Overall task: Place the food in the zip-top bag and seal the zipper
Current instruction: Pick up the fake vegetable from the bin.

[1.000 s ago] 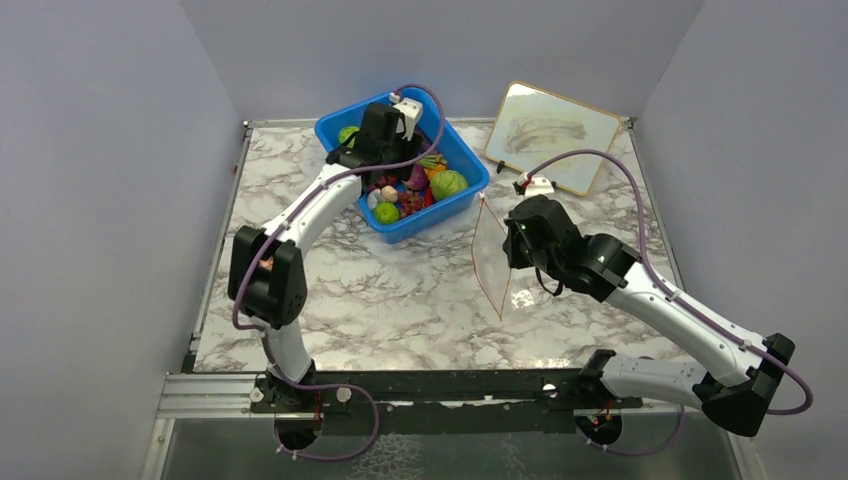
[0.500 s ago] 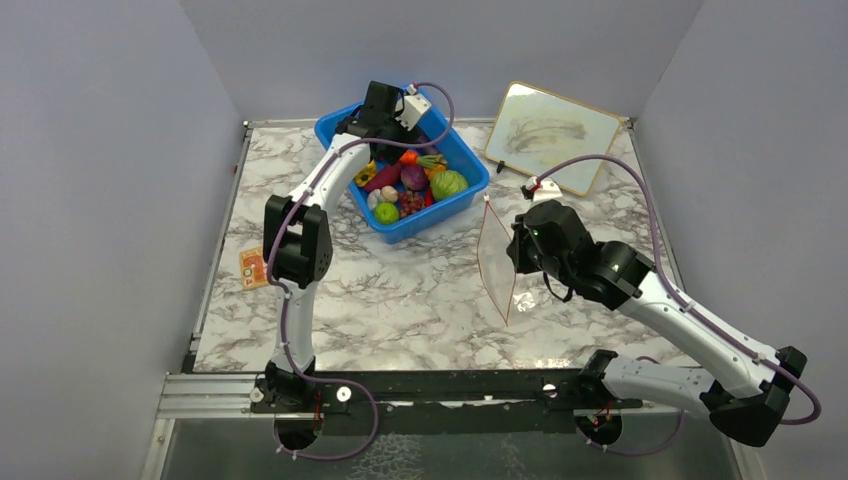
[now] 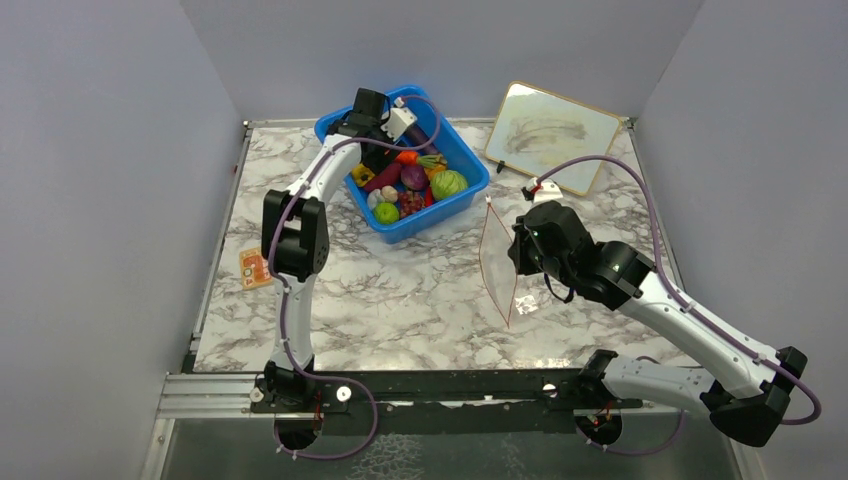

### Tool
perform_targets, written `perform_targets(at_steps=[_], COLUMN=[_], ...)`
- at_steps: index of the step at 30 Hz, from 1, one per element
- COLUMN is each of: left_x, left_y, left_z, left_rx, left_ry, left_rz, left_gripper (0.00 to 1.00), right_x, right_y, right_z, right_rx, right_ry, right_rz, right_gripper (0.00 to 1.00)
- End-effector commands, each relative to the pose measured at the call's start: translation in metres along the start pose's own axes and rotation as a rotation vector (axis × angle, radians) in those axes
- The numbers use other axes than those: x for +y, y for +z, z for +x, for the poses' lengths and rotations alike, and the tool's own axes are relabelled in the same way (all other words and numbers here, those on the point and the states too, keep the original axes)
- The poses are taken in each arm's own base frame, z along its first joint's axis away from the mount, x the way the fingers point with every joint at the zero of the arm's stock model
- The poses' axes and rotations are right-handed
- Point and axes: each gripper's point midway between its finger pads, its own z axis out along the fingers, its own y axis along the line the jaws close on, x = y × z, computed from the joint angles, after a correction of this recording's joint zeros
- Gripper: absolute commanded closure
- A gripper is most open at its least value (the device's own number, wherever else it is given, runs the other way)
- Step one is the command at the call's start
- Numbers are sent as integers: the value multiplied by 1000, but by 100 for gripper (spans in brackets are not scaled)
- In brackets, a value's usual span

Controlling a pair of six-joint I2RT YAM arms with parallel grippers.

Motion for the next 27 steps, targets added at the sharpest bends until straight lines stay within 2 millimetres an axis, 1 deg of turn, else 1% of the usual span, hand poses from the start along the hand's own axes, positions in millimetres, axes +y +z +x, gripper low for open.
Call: perform_targets(at_steps=[1, 3, 8, 12, 16, 18, 19, 21, 24, 26, 27], left_x=[-18, -18, -15, -14, -9, -7, -7, -9, -12, -12, -11], left_y=[22, 27, 42, 48, 48, 49, 50, 48, 32, 22, 20], left_z=[25, 33, 44, 44, 42, 43, 45, 48, 43, 39, 41], left_rx=[76, 104, 150, 149, 147, 153, 164, 179, 197, 195, 209], left_ry=[33, 45, 63, 58, 49, 60, 74, 93, 99, 117, 135], left_rz=[47, 39, 8, 2, -25, -38, -37, -14, 11, 8, -6], left_gripper=[28, 28, 28, 28, 34, 33, 30, 26, 25, 19, 18], right_x=[0, 1, 1, 1, 2, 3, 3, 4, 6, 6, 7], right_y=[-1, -1, 1, 2, 4, 5, 5, 6, 7, 8, 9], right_z=[-6, -6, -4, -3, -3, -2, -2, -2, -1, 0, 0], right_rx=[-19, -20, -15, -19, -18, -14, -14, -14, -12, -10, -10], right_ry=[21, 22, 21, 24, 23, 22, 22, 23, 25, 24, 23], right_rz=[1, -2, -4, -6, -8, -8, -9, -14, -20, -21, -23], right_gripper=[99, 99, 99, 99, 99, 99, 99, 99, 99, 99, 99])
